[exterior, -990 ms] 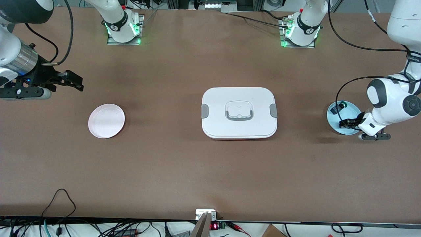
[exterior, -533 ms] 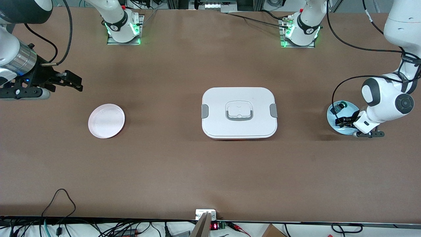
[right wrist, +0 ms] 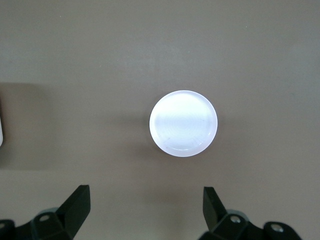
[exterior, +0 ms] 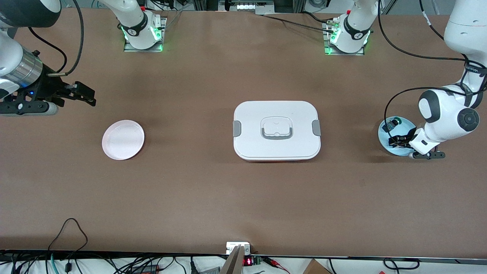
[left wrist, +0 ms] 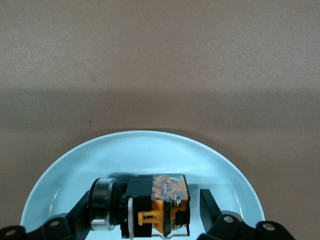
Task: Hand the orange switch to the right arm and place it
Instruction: 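Close the left gripper on the orange switch and lift it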
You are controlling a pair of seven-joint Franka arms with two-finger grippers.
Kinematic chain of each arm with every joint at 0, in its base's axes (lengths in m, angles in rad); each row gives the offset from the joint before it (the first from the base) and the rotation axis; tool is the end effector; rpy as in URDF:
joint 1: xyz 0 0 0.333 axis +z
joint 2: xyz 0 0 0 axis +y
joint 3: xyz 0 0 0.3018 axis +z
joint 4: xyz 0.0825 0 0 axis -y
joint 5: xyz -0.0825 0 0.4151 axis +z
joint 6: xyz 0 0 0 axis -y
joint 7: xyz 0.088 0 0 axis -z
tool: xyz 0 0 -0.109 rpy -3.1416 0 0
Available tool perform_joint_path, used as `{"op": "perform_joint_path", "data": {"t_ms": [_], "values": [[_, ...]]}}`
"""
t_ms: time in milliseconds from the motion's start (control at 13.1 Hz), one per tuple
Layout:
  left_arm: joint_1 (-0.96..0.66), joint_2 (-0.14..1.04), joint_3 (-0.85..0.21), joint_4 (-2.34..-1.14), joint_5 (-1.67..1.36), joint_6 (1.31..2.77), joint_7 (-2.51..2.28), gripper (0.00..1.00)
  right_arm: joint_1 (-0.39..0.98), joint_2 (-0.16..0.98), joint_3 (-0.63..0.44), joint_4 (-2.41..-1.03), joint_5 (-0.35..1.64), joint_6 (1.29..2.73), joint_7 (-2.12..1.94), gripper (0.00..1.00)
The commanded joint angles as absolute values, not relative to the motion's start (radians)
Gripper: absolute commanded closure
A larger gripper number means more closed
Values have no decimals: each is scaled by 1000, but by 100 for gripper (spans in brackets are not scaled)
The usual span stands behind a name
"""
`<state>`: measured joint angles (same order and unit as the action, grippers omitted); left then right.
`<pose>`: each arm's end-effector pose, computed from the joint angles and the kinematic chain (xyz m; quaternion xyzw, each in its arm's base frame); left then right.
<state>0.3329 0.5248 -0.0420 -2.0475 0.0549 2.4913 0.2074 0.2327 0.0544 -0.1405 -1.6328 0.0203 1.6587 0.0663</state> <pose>0.5702 0.1696 0.1322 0.9990 0.0216 -0.0401 0.0049 0.6025 0.0596 0.5525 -0.9998 -0.0120 0.0144 0.0052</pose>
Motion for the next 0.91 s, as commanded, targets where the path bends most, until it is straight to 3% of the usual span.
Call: {"op": "perform_joint_path", "data": {"t_ms": [0,76,152,381,533,838], "values": [[342,523,-46,-2049,69,2503,224,50,227,55,-137,-1618,35,1655,61,0],[344,523,-48,-2048,69,2500,224,62,227,55,-137,-1618,34,1655,61,0],[342,520,-48,-2046,69,2494,224,66,227,55,-137,-1618,35,1657,61,0],[342,480,-55,-2040,69,2449,242,70,225,55,-137,-1618,34,1658,60,0],[342,431,-64,-1988,66,2287,303,70,229,55,-137,-1618,34,1658,69,0],[339,405,-124,-1755,-44,1804,350,71,233,57,-133,-1617,32,1684,72,0]]}}
